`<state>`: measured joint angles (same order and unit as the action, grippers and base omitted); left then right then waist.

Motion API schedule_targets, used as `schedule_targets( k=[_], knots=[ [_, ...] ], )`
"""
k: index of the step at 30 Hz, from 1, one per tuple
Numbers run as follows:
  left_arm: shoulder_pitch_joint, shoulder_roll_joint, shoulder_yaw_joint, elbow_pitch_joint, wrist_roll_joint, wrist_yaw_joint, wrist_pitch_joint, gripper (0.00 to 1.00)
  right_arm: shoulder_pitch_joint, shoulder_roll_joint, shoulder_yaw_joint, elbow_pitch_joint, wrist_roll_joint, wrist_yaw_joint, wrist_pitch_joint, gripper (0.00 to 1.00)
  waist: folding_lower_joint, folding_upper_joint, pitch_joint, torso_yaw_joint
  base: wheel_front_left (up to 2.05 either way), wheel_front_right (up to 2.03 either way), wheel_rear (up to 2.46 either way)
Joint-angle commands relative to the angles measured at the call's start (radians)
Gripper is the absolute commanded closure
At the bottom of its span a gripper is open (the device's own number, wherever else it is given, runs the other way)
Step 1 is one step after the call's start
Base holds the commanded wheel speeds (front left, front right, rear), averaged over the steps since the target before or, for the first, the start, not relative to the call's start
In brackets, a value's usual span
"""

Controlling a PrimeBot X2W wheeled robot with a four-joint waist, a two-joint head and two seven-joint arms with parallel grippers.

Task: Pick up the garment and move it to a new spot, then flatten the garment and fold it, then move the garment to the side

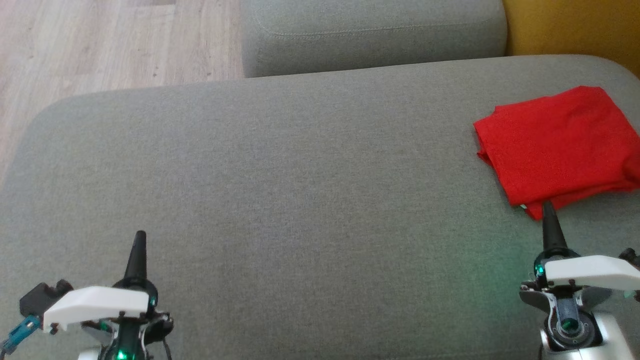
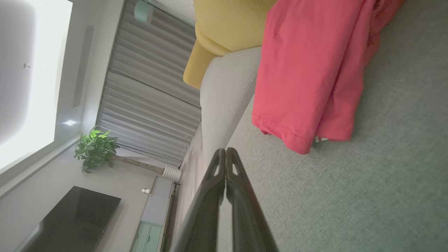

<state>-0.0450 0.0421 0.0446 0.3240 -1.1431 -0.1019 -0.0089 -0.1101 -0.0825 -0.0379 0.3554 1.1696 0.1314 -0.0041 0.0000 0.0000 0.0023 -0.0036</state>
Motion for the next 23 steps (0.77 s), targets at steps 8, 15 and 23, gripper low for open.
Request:
schedule_targets(
  k=[8,15,23],
  knots=[
    [-0.058,0.008,0.037,-0.047,-0.114,-0.012,0.032,1.00,-0.014,0.004,-0.009,-0.056,0.110,-0.001,0.029,1.00,0.0000,0.0000,0.000,0.001,0.00,0.00,0.00],
    [-0.059,0.008,0.044,-0.054,-0.194,-0.016,0.052,1.00,-0.010,0.011,-0.024,-0.069,0.184,-0.001,0.049,1.00,0.0000,0.0000,0.000,0.001,0.00,0.00,0.00],
    [-0.060,0.008,0.052,-0.061,-0.273,-0.019,0.073,1.00,-0.007,0.017,-0.039,-0.081,0.258,-0.001,0.069,1.00,0.0000,0.0000,0.000,0.002,0.00,0.00,0.00]
  ],
)
